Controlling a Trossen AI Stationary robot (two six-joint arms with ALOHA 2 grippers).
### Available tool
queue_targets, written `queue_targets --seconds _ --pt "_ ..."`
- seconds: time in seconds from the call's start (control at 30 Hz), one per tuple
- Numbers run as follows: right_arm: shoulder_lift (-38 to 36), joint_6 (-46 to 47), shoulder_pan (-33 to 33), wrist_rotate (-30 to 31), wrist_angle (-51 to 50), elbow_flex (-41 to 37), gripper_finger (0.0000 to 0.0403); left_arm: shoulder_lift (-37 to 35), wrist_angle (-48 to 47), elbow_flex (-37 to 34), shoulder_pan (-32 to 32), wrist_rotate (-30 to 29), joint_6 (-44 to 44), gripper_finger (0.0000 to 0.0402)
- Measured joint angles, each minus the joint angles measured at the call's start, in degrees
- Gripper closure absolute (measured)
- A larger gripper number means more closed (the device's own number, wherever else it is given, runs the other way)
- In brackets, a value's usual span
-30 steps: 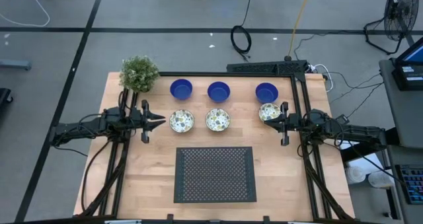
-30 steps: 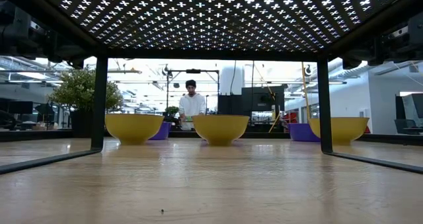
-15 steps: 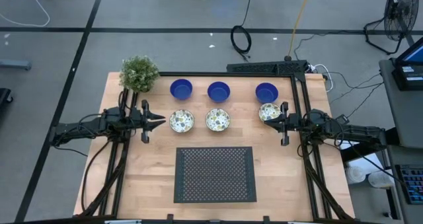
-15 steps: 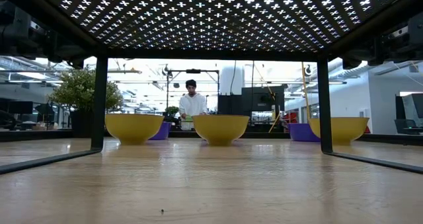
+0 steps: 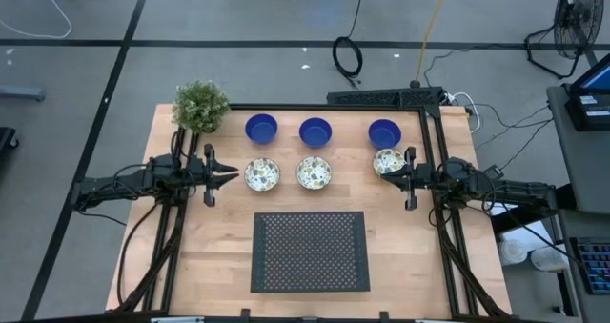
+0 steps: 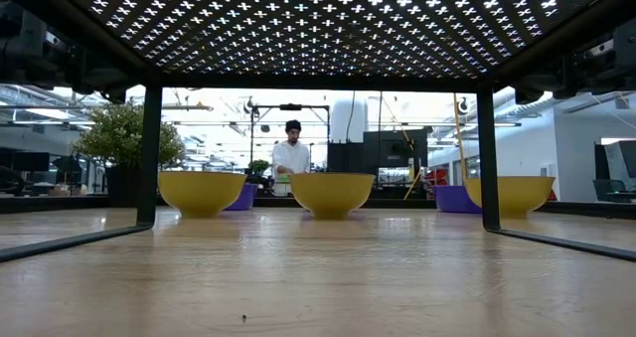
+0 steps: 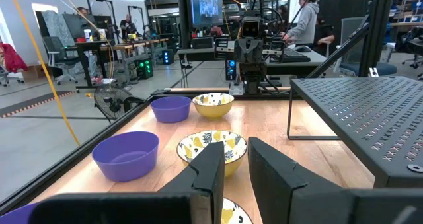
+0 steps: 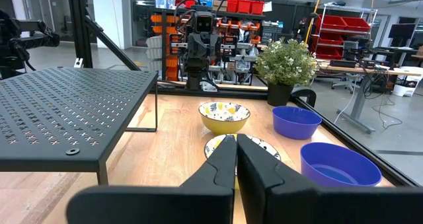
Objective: Pick & Place Mini bowls
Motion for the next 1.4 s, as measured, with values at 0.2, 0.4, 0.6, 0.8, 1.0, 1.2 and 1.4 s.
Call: queue_targets --seconds 0.2,0.4,0.6,0.8,1.0,1.2,1.4 --pt "0.0 0.0 0.02 0.02 0.01 -0.02 0.0403 0.0 -0.01 0.0 -0.01 0.0 0.02 0.0328" --pt "-0.01 0.85 0.02 -0.1 1.72 -0.01 0.0403 0.0 0.01 0.02 -0.02 0.0 0.01 0.0328" --pt "-0.02 23.1 0.02 -2.97 3.76 0.0 0.0403 -0.01 0.0 0.0 0.01 0.0 0.02 0.0328" --pt "-0.02 26.16 0.02 1.73 3.97 -0.01 0.0403 0.0 0.02 0.0 0.0 0.0 0.02 0.0328" --pt "-0.01 27.58 -0.01 12.8 5.48 0.82 0.0385 -0.02 0.02 0.02 -0.02 0.0 0.01 0.0328" --pt "4.95 25.56 0.0 13.89 1.51 8.96 0.0276 0.0 0.02 0.0 -0.02 0.0 0.01 0.0328" --pt "20.31 34.56 -0.36 24.25 -23.72 25.51 0.0164 0.0 0.02 0.0 -0.01 0.0 0.01 0.0328"
